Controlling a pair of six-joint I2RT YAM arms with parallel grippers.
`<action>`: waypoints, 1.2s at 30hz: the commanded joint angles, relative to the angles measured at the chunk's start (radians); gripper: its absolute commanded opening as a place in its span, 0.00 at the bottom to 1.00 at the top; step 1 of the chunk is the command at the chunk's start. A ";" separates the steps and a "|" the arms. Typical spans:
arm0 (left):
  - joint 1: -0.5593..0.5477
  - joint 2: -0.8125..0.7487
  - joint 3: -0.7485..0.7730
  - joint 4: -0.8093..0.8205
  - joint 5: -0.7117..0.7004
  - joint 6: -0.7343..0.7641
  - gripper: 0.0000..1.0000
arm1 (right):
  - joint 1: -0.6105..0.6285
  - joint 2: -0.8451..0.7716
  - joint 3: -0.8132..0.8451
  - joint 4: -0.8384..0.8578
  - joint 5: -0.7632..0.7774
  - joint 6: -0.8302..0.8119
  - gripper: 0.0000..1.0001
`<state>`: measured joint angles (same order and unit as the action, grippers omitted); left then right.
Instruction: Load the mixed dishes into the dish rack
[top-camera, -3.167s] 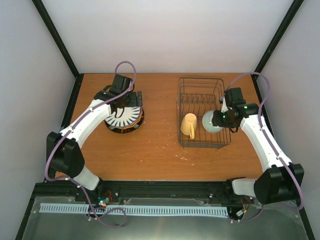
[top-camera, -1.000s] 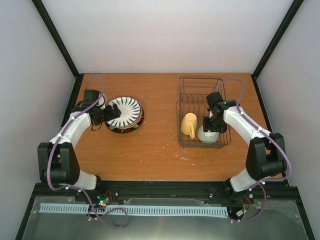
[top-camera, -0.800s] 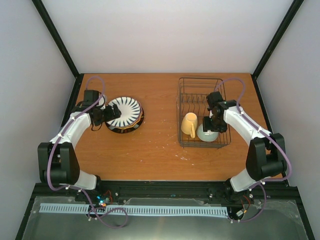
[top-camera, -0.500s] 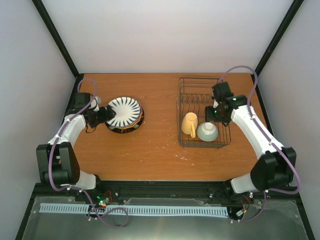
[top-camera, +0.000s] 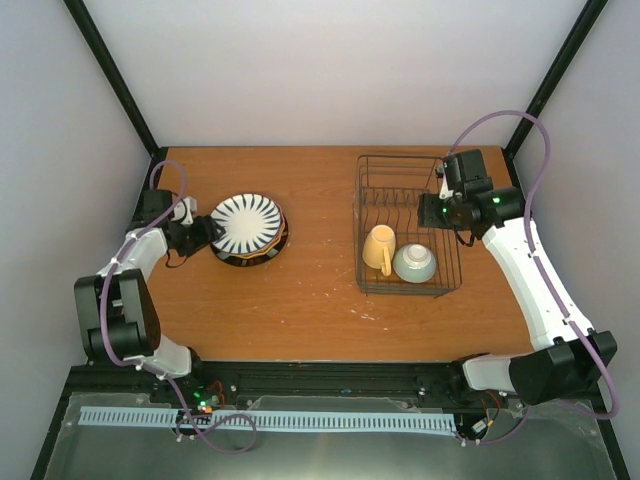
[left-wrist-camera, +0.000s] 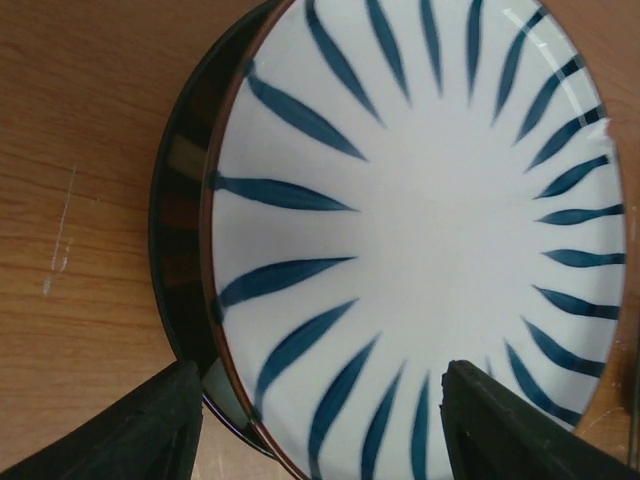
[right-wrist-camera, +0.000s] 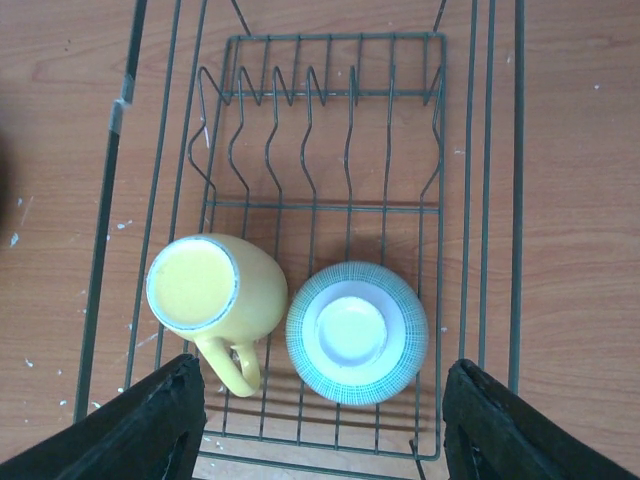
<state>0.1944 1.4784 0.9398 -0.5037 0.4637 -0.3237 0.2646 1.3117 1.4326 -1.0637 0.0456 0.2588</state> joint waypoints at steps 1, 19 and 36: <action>0.002 0.056 0.021 0.045 0.021 0.000 0.67 | 0.005 -0.016 -0.023 -0.016 0.001 -0.006 0.64; 0.003 0.179 0.124 0.075 -0.053 0.036 0.39 | 0.007 -0.005 -0.005 -0.020 -0.005 -0.020 0.64; 0.004 0.249 0.146 0.098 0.044 0.057 0.01 | 0.009 -0.006 -0.009 -0.015 -0.012 -0.027 0.63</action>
<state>0.2077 1.7290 1.0603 -0.4038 0.4946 -0.2859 0.2657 1.3090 1.4166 -1.0748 0.0406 0.2436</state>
